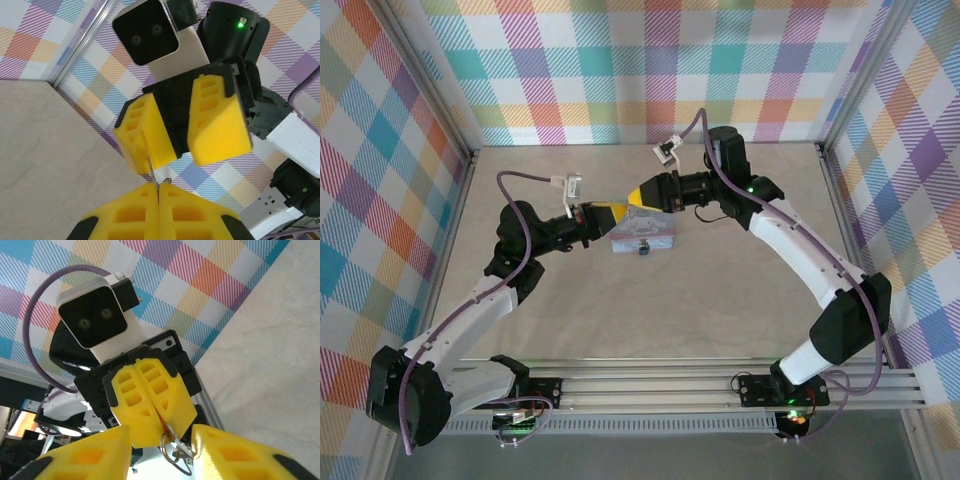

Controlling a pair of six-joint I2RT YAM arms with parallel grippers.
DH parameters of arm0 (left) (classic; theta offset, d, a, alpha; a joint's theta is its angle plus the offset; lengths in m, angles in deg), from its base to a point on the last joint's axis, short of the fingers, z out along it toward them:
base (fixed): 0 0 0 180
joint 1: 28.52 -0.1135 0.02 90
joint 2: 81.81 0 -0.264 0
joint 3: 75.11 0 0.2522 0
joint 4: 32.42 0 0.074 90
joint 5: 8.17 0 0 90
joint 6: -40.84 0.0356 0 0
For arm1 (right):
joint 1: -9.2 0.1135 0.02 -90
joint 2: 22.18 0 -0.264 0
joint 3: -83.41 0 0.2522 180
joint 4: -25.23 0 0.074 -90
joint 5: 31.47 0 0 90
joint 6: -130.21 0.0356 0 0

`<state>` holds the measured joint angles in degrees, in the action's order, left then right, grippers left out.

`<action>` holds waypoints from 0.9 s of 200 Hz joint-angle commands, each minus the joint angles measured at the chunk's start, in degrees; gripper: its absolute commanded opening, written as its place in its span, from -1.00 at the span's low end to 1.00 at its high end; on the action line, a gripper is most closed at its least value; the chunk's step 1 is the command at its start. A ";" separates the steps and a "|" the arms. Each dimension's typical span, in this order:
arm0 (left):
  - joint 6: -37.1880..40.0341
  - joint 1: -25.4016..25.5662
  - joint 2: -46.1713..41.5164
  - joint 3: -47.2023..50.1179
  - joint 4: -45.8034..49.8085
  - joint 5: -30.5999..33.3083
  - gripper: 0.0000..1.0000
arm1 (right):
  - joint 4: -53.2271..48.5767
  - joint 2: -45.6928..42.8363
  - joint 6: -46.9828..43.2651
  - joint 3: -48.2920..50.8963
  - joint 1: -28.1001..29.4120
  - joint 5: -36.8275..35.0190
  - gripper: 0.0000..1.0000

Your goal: Unlock the padlock with the key

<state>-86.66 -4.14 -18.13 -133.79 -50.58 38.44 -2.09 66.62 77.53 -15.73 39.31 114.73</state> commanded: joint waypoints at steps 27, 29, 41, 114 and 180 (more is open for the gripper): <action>-2.13 0.66 -0.05 -2.19 -4.65 1.30 -1.00 | 5.21 1.38 2.45 0.92 1.18 2.38 -0.46; -2.14 0.66 -0.14 -2.21 -4.73 1.30 -1.00 | 5.28 1.42 2.48 0.92 1.25 2.41 -0.48; -2.10 0.67 -0.18 -2.32 -4.55 1.41 -1.00 | 5.45 1.56 2.49 0.92 1.36 2.47 -0.63; 2.35 0.54 -0.80 -5.54 8.21 1.43 -0.85 | -9.36 2.14 -9.37 -6.48 1.37 -0.66 -1.00; 3.37 -1.66 -1.38 -7.75 13.45 -3.08 -0.18 | -57.27 11.58 -44.13 -34.11 1.53 -13.35 -1.00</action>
<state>-83.60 -5.25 -19.63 -139.41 -37.14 38.66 -39.40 75.64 48.88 -43.56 40.42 105.92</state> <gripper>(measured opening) 0.403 0.061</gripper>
